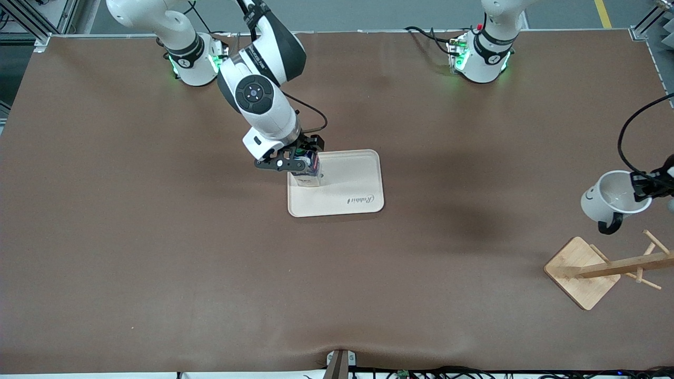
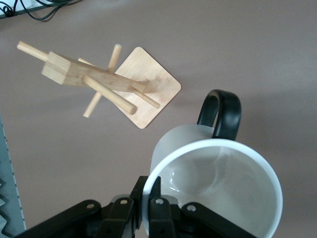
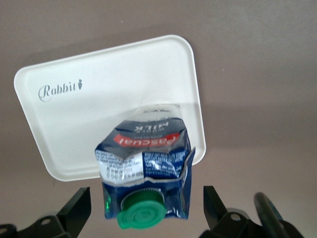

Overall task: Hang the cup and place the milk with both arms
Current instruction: 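Hang the mug handle on the stand peg while the right gripper lifts milk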

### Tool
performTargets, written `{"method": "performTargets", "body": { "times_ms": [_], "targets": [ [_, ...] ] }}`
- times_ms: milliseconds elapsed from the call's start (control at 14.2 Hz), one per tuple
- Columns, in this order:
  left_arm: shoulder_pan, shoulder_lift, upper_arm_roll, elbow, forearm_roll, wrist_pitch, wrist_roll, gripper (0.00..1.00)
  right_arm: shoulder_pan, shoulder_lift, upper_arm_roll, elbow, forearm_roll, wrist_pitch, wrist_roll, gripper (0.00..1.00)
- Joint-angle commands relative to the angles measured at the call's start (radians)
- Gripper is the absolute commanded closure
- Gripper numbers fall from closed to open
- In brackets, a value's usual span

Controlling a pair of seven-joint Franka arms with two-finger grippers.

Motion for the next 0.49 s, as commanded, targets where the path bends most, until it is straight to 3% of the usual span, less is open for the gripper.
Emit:
{"method": "performTargets", "body": {
  "times_ms": [0, 141, 212, 283, 424],
  "targets": [
    [0.041, 0.042, -0.009, 0.047, -0.020, 0.007, 0.040, 1.00, 0.013, -0.005, -0.007, -0.038, -0.025, 0.057, 0.041, 0.00],
    [0.049, 0.056, -0.009, 0.051, -0.025, 0.036, 0.045, 1.00, 0.013, -0.003, -0.007, -0.061, -0.025, 0.077, 0.042, 0.00],
    [0.052, 0.064, -0.009, 0.053, -0.025, 0.047, 0.048, 1.00, 0.013, 0.001, -0.005, -0.061, -0.025, 0.079, 0.045, 0.06],
    [0.062, 0.072, -0.009, 0.053, -0.028, 0.062, 0.060, 1.00, 0.013, 0.001, -0.005, -0.058, -0.025, 0.075, 0.074, 0.40],
    [0.090, 0.091, -0.009, 0.062, -0.042, 0.084, 0.062, 1.00, 0.013, 0.000, -0.005, -0.051, -0.025, 0.068, 0.101, 0.84]
  ]
}}
